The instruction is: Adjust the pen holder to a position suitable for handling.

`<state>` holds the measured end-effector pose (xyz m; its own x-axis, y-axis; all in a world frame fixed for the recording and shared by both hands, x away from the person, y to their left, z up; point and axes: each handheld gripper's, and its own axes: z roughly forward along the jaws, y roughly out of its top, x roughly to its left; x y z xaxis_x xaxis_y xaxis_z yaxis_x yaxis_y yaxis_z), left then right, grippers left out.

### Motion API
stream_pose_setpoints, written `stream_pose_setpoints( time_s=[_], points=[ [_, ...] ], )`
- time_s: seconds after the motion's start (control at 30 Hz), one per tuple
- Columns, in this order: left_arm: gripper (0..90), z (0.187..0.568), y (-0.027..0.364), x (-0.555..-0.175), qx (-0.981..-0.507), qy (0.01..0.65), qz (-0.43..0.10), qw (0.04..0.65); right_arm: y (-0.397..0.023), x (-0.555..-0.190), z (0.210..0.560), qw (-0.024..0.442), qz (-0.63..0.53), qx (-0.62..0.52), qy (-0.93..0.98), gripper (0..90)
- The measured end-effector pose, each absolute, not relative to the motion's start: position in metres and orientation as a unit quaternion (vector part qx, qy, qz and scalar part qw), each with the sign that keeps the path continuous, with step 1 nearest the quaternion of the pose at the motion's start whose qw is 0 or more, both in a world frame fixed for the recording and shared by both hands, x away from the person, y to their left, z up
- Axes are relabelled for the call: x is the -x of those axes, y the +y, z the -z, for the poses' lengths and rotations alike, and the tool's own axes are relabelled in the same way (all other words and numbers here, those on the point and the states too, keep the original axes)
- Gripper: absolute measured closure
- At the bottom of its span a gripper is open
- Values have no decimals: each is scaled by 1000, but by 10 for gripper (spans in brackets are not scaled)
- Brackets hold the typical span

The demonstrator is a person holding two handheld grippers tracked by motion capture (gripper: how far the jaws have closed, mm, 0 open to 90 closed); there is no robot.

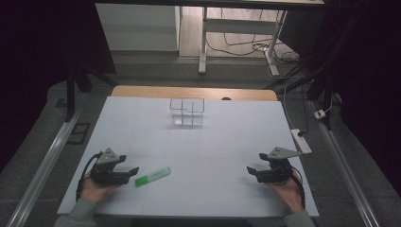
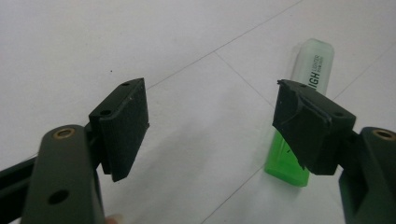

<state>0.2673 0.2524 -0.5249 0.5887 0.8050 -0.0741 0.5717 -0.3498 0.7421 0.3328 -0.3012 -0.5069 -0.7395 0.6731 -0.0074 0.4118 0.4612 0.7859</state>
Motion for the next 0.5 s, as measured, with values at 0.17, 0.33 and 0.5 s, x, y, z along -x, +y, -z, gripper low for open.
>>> stream_pose_setpoints(
  time_s=[0.17,0.33,0.5],
  points=[
    [266,521,252,-268,-808,421,-149,384,-301,-331,506,166,-407,-320,839,212],
    [266,517,251,-268,-813,413,-145,383,-301,-331,504,167,-408,-320,839,212],
    [267,508,249,-266,-822,401,-156,374,-300,-330,505,166,-407,-318,840,212]
  ],
)
